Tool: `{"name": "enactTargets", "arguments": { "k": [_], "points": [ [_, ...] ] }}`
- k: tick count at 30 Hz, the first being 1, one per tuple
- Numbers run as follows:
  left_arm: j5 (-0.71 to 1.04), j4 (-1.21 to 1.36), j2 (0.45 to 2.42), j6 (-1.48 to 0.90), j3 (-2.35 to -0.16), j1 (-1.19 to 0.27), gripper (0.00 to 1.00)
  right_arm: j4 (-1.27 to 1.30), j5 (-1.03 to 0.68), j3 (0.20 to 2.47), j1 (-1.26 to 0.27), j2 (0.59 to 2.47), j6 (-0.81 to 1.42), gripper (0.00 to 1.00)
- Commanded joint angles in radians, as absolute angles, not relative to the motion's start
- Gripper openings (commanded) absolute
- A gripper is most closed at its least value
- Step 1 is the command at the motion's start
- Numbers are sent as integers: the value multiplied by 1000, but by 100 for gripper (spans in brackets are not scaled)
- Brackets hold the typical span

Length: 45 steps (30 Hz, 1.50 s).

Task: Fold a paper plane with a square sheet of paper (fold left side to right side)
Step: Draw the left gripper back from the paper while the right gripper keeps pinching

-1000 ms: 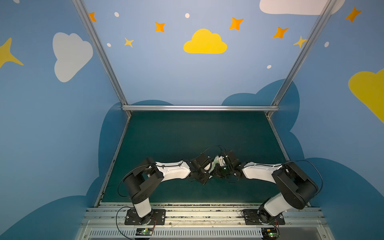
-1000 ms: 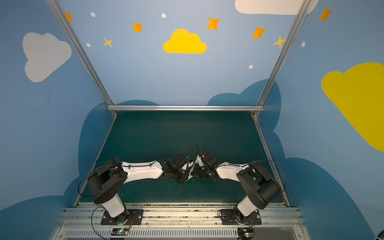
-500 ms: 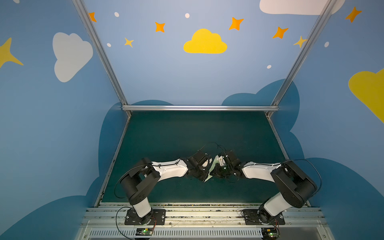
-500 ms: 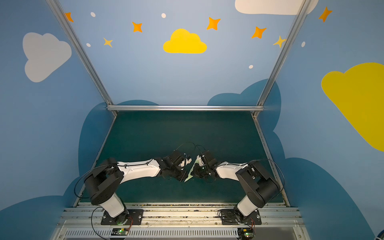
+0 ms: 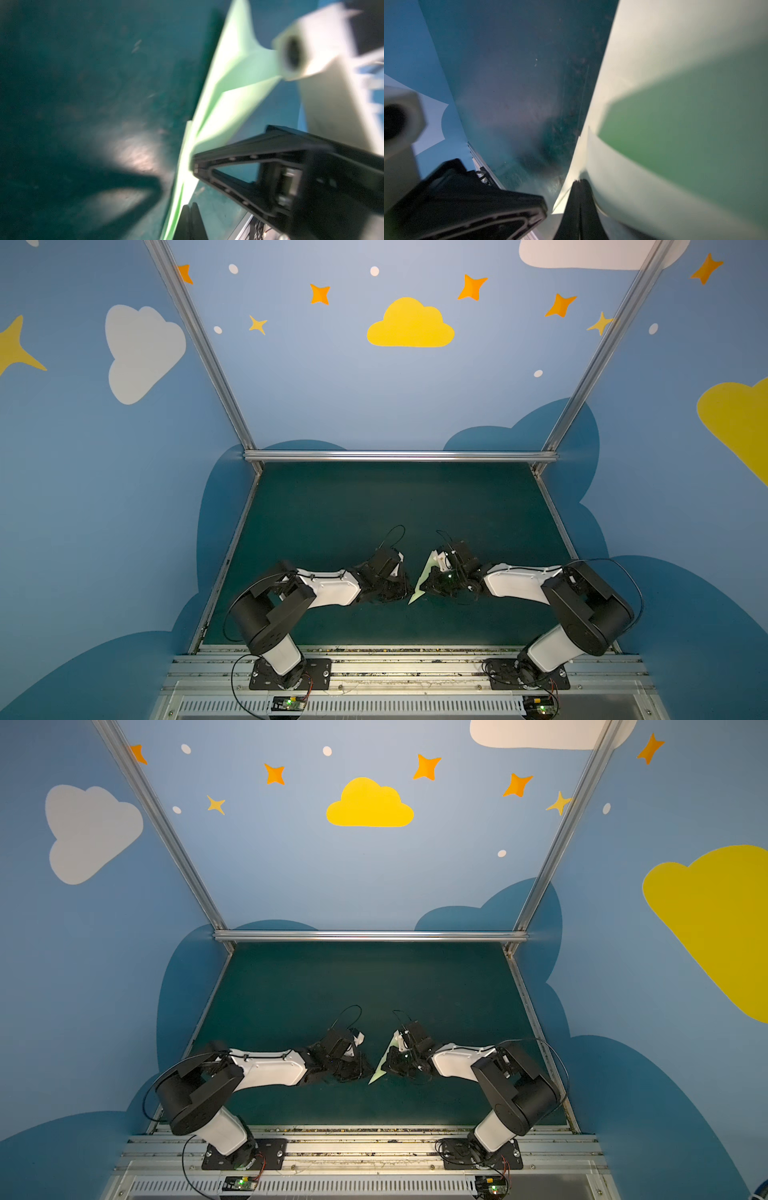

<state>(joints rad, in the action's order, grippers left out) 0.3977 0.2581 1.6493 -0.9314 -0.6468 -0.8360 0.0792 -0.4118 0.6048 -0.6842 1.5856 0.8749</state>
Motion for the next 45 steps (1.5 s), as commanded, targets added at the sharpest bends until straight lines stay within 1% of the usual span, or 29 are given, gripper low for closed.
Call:
{"name": "enactTargets", "arguments": {
  "k": [1, 7, 20, 27, 40, 45],
  "points": [
    [344, 386, 1646, -1099, -656, -865, 3, -17, -325, 594, -689, 1632, 880, 0],
    [304, 319, 1664, -1095, -702, -898, 3, -15, -325, 594, -692, 1637, 885, 0],
    [262, 237, 1700, -1085, -719, -901, 3, -23, -322, 596, -695, 1635, 887, 0],
    [257, 219, 1720, -1070, -718, -903, 3, -24, -321, 595, -696, 1637, 887, 0],
    [245, 115, 1748, -1021, -740, -903, 3, -28, -313, 590, -698, 1641, 894, 0],
    [255, 75, 1743, -1014, -718, -903, 3, -33, -309, 593, -699, 1640, 896, 0]
  ]
}}
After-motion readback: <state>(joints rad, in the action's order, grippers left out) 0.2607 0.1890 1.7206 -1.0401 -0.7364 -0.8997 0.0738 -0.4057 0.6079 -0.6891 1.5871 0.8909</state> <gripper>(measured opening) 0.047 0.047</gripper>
